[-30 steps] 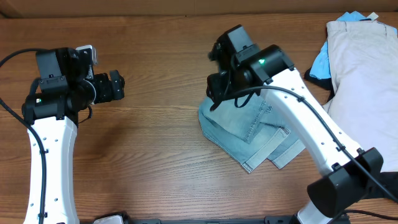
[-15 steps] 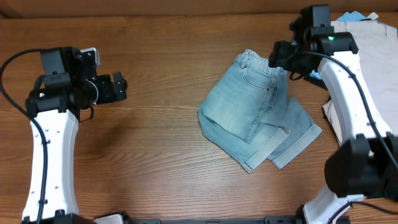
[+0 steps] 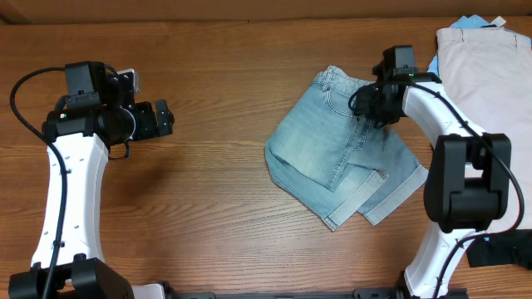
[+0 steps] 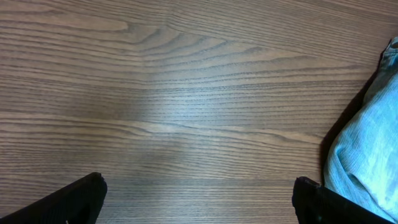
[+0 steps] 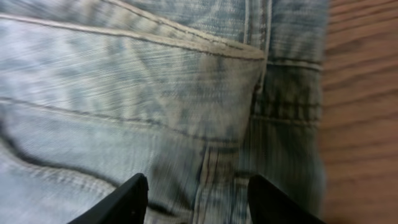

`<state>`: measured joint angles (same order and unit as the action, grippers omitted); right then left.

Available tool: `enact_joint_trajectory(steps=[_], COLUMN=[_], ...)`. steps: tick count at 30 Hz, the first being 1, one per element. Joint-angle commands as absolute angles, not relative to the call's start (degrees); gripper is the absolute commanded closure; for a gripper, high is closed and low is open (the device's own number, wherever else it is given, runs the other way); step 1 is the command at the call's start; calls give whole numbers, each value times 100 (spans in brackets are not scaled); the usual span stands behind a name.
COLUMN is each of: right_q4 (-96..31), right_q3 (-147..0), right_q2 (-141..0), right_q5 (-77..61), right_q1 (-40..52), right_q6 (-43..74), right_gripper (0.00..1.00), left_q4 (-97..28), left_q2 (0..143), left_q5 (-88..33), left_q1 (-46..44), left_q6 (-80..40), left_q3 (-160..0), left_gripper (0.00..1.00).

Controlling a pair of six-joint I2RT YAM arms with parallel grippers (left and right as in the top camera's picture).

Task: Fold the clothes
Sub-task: 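Pull the jeans left out of the pile and lay them on the table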

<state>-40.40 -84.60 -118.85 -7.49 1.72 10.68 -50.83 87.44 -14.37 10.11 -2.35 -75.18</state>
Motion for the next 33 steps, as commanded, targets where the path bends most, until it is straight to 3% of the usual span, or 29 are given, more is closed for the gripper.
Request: enact_joint_trajectory(steps=[1, 7, 9, 11, 20, 26, 33], right_q4=[-3798, -3448, -3426, -3385, -4115, -4633, -4121], right_q3=[-8298, -8145, -8143, -8149, -9303, -10374, -10508], right_q2=[-12038, -12040, -12040, -12031, -11244, -11000, -11076], right_q5=[-777, -781, -784, -952, -2121, -2112, -2110], right_q1=[224, 224, 224, 224, 598, 1697, 3583], right_q6=[1072, 1072, 1070, 1068, 1076, 1306, 1874], right_gripper=[48, 61, 75, 96, 96, 96, 96], left_q4=[-5074, -5033, -5022, -5006, -4681, -4646, -4609], left_q2=[8772, 8774, 8774, 8774, 8764, 8764, 8764], left_q5=[-1466, -1459, -1461, -1461, -1466, -1435, -814], left_q1=[967, 967, 965, 967, 1186, 1367, 1439], left_q6=[-128, -126, -128, -128, -279, -148, -123], left_q3=[-7655, -7655, -7655, -7655, -8143, -8799, -8995], left_gripper=[2, 2, 2, 6, 11, 8, 3])
